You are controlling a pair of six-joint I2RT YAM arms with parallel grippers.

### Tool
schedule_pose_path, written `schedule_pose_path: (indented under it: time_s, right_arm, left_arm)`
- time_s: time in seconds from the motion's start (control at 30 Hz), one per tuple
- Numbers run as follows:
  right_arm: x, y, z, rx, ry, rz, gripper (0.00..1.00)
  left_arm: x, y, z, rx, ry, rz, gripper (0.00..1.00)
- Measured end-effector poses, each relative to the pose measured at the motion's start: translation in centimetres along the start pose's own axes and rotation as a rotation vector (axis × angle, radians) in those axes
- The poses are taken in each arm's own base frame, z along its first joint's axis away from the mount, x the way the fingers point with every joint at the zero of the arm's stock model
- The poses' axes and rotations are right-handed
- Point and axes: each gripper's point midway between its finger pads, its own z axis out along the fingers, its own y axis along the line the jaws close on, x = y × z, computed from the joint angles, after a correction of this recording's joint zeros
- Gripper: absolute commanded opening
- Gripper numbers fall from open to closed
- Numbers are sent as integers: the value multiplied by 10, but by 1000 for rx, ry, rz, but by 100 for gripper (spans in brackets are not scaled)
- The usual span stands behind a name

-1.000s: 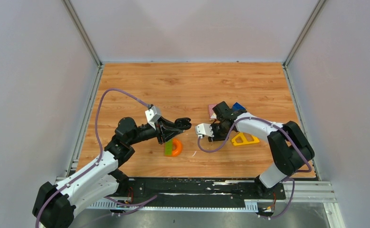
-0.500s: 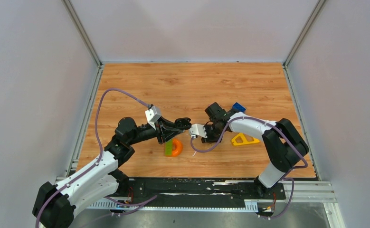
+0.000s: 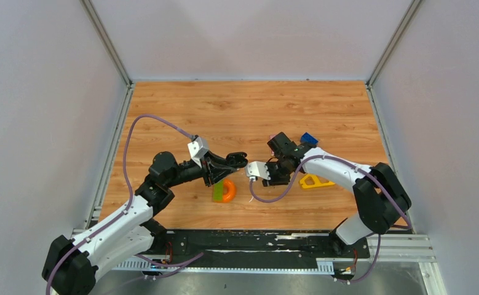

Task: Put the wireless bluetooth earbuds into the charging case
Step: Pick up the earbud from the center of the board.

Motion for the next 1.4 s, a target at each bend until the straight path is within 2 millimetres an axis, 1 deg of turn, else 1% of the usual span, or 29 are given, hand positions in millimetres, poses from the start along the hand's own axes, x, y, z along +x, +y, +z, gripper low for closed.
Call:
schedule_pose_path:
  time_s: [0.13,0.23,0.4,0.53,0.67,0.87,1.17,1.4]
  right_arm:
    - [-13,-4,2,-2,-7,-55,31]
    - [-19,-5,12,-25,5,-91,31]
    - [-23,-2,25,-72,35,-128,31]
    - [-28,-6,22,-76,39,-148,31]
    - [-34,-17,17,-48,41,-175,30]
    - [-29,-22,20,-41,69,-180,29]
    - [-30,-35,36,-25,70,-163,29]
    - [-21,-41,42,-12,104,-155,28]
  left_arm:
    - [-1,0,-1,-6,-4,5,1]
    - [-3,1,-2,-13,-10,12,1]
    - [-4,1,-3,-19,-13,20,1]
    - [-5,1,-3,-22,-15,25,1]
    - [-5,1,-4,-23,-15,27,1]
    - [-6,1,-5,-26,-17,30,1]
    - [-6,1,-5,-29,-15,29,1]
    - [-6,1,-6,-29,-17,32,1]
